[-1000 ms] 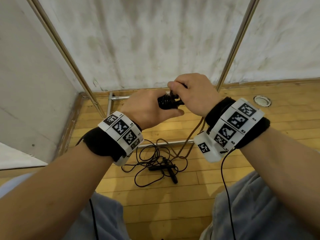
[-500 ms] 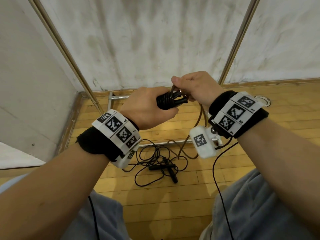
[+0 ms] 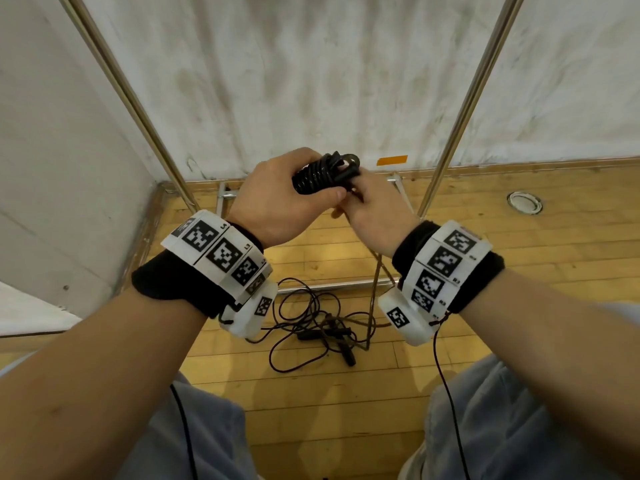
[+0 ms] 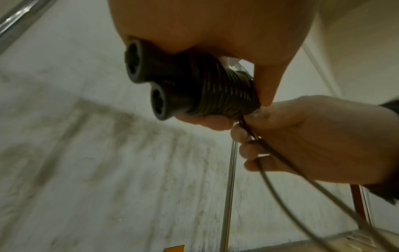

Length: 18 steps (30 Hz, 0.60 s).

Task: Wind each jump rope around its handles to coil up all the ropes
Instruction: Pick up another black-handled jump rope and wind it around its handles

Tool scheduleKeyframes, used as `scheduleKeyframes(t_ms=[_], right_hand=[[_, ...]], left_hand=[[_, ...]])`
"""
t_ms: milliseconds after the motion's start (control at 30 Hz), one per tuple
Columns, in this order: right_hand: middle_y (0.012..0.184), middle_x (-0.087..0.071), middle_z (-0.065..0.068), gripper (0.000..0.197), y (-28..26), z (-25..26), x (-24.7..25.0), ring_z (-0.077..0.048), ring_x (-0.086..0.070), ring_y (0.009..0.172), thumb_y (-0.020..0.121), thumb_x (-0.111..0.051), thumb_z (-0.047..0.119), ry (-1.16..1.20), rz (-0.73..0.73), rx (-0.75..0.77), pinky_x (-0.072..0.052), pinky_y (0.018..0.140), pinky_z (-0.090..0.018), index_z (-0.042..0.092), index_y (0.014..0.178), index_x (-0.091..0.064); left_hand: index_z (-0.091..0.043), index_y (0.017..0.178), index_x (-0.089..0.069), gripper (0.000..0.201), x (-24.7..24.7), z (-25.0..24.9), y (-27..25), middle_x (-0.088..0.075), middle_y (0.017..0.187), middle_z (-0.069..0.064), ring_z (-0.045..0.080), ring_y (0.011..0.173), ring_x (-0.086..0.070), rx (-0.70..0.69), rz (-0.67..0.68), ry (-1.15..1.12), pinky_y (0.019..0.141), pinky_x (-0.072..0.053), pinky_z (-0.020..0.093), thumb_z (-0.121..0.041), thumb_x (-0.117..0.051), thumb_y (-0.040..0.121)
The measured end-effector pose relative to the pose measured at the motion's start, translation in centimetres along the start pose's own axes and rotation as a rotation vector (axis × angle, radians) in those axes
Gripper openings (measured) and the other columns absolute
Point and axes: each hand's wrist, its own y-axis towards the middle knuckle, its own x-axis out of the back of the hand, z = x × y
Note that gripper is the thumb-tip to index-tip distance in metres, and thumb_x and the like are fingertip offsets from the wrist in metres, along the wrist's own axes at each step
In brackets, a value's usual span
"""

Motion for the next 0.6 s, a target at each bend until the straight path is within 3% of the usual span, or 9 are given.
scheduleKeyframes(t_ms=[67,167,300,467,600], right_hand=[[0.083,-0.062,0.001,0.017,-0.1,0.0,-0.3,-0.015,-0.057,0.074,0.091,-0.048,0.007,-0.086,0.016,0.005,-0.042,0.066,-0.027,0.009,0.101,-0.062],[0.073,-0.059,0.003,0.016,-0.2,0.0,-0.6,-0.007,-0.052,0.062,0.095,-0.045,0.010,-0.012,0.049,-0.099,-0.037,0.058,-0.020,0.015,0.089,-0.059],[0.067,-0.046,0.003,0.020,-0.4,0.4,-1.1,-0.010,-0.044,0.060,0.100,-0.036,0.017,0.198,0.128,-0.223,-0.042,0.061,-0.026,0.016,0.101,-0.056],[0.065,-0.046,0.006,0.019,-0.1,-0.1,-1.4,-0.010,-0.041,0.057,0.098,-0.042,0.022,-0.134,0.184,-0.144,-0.030,0.054,-0.026,0.012,0.092,-0.057],[0.074,-0.055,0.000,0.031,-0.5,-0.1,-1.4,-0.015,-0.050,0.067,0.100,-0.035,0.029,-0.373,0.234,-0.109,-0.034,0.058,-0.028,0.011,0.092,-0.059]], left_hand=[[-0.039,0.090,-0.056,0.025,0.0,-0.1,0.0,-0.058,0.073,-0.020,-0.006,0.071,-0.055,0.000,0.015,0.038,0.059,-0.038,0.019,-0.051,-0.067,0.071],[-0.040,0.093,-0.054,0.026,0.0,0.1,0.0,-0.056,0.074,-0.021,-0.002,0.072,-0.055,0.001,0.035,0.129,0.060,-0.040,0.021,-0.052,-0.068,0.075],[-0.032,0.105,-0.057,0.036,0.8,0.9,0.6,-0.057,0.081,-0.015,0.015,0.078,-0.058,0.021,-0.012,0.310,0.064,-0.043,0.029,-0.054,-0.066,0.078],[-0.030,0.109,-0.054,0.037,0.4,1.9,0.7,-0.063,0.088,-0.006,0.023,0.079,-0.059,0.049,0.017,0.480,0.068,-0.048,0.034,-0.055,-0.060,0.082],[-0.028,0.110,-0.051,0.036,0.1,3.0,1.0,-0.052,0.081,-0.008,0.020,0.069,-0.048,0.115,0.032,0.609,0.060,-0.039,0.031,-0.054,-0.057,0.085]])
